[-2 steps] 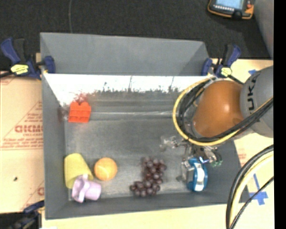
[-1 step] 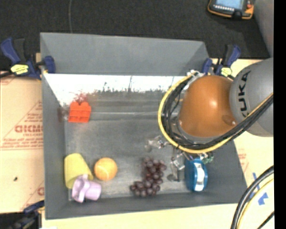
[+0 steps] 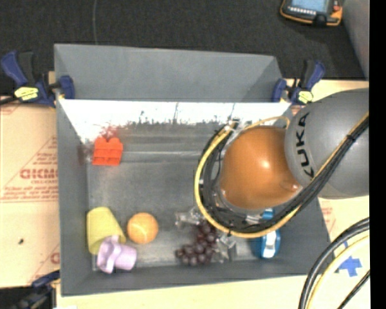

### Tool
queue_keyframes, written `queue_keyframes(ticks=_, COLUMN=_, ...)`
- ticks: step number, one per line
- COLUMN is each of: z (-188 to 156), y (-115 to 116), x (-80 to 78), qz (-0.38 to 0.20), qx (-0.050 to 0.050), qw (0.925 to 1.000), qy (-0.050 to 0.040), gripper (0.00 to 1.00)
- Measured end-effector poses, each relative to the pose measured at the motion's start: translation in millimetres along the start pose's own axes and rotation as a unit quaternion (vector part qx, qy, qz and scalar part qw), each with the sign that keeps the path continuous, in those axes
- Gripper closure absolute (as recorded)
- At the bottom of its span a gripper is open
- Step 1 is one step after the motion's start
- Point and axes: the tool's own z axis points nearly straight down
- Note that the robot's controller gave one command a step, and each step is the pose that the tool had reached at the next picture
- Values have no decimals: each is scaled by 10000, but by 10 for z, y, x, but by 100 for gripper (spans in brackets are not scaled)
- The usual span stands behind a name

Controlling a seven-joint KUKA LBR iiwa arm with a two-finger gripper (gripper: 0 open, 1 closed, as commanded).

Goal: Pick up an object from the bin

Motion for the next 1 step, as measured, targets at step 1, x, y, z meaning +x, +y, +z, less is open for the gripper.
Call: queue_keyframes(ticks=1, z=582, y=-189, x=-1, qz=-917, qx=49, qw=9958, qy=-25, gripper=0)
